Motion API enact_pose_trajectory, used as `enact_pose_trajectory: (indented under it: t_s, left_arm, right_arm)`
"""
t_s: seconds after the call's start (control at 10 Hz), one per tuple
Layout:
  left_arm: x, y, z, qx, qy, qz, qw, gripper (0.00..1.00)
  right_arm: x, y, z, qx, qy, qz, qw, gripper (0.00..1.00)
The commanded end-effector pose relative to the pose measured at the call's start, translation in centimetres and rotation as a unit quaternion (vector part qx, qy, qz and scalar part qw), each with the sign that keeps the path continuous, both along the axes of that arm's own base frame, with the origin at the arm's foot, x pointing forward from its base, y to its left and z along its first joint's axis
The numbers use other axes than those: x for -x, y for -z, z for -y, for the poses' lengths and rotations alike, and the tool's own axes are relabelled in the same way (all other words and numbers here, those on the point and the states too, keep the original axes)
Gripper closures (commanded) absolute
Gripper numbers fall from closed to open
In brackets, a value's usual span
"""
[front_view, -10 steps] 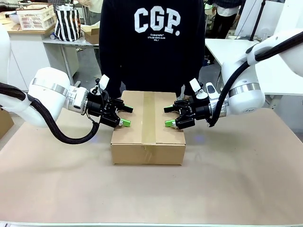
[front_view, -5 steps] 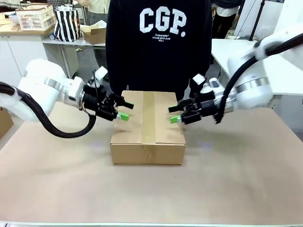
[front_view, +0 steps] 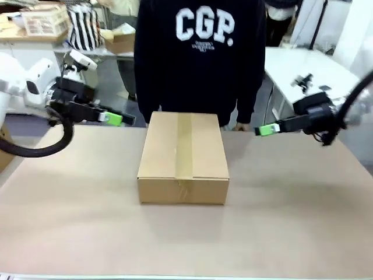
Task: Pack the gift set into the box.
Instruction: Press and hold the closed box until the human finishes sealing it.
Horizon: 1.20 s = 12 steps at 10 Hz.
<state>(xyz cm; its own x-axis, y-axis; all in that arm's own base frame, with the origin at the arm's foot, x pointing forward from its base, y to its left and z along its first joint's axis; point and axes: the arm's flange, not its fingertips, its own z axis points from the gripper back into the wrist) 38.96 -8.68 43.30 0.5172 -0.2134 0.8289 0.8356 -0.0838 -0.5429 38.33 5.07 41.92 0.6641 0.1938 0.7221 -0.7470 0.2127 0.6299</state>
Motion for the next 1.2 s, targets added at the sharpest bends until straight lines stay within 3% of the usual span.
enact_pose_trajectory:
  t_s: [0.0,0.1,0.2,0.3,0.4,0.5,1.1]
  left_arm:
    - [1.9,-1.7,-6.7,0.032,-0.027,-0.122,0.992,0.00]
    - [2.7,-1.7,-9.5,0.021,-0.083,-0.171,0.981,0.00]
    - [3.7,-1.8,-12.2,0.043,-0.081,-0.188,0.978,0.00]
    - [4.9,-1.5,-15.3,0.057,-0.143,-0.218,0.964,0.00]
    - [5.4,-1.1,-16.8,0.089,-0.186,-0.205,0.957,0.00]
    - [4.1,-1.3,-14.4,0.036,-0.108,-0.195,0.974,0.00]
    - [4.1,-1.3,-14.4,0.036,-0.108,-0.195,0.974,0.00]
  right_arm:
    - [2.1,-2.0,7.0,-0.046,0.082,-0.058,0.994,0.00]
    - [1.9,-2.1,10.3,-0.081,0.102,-0.079,0.988,0.00]
    - [1.5,-1.8,13.3,-0.111,0.125,-0.098,0.981,0.00]
    - [1.0,-1.0,15.9,-0.138,0.133,-0.105,0.976,0.00]
    - [0.3,-0.3,16.7,-0.146,0.140,-0.079,0.976,0.00]
    - [3.0,-1.4,14.8,-0.102,0.133,-0.088,0.982,0.00]
    - [3.0,-1.4,14.8,-0.102,0.133,-0.088,0.982,0.00]
